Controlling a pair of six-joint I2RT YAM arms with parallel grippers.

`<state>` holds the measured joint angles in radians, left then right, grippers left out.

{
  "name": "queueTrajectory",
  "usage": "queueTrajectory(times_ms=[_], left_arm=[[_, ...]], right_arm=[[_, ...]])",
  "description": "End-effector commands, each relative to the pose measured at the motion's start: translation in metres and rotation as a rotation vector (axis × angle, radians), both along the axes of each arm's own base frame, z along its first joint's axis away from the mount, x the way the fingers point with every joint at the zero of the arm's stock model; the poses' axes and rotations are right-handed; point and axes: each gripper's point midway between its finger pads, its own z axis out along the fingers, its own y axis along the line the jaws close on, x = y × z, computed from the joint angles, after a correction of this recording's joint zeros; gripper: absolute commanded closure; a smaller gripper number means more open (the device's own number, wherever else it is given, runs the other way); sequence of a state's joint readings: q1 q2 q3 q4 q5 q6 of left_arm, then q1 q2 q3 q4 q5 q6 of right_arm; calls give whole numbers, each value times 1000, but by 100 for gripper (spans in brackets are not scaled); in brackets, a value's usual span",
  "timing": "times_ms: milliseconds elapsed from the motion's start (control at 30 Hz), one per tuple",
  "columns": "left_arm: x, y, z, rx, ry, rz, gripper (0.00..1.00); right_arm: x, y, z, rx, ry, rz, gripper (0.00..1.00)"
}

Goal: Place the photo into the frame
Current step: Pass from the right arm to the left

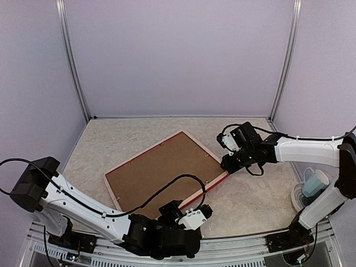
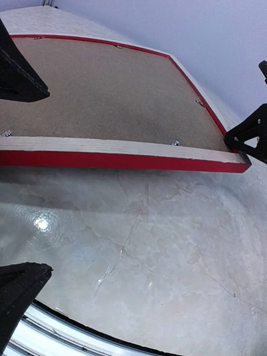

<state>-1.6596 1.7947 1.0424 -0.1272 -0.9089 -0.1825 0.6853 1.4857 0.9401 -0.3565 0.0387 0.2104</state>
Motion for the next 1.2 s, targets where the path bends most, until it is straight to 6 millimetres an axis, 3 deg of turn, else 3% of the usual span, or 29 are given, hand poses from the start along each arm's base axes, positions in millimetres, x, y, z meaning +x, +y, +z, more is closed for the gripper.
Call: queueTrajectory(times_ms=[0, 333, 767, 967, 1167], left_arm=[[3, 5, -15, 135, -102, 27, 2], [17, 18, -35, 331, -270, 86, 10], [42, 42, -39, 404, -316, 170, 22], [49, 49, -39, 409, -311, 188, 36], [52, 53, -42, 416, -305, 192, 59]], right_arm=[[13, 21, 38, 106, -74, -3, 100], [12, 27, 39, 119, -58, 12, 100], [11, 28, 34, 111, -50, 16, 100], [10, 29, 34, 112, -49, 17, 100], [5, 32, 31, 120, -30, 38, 100]])
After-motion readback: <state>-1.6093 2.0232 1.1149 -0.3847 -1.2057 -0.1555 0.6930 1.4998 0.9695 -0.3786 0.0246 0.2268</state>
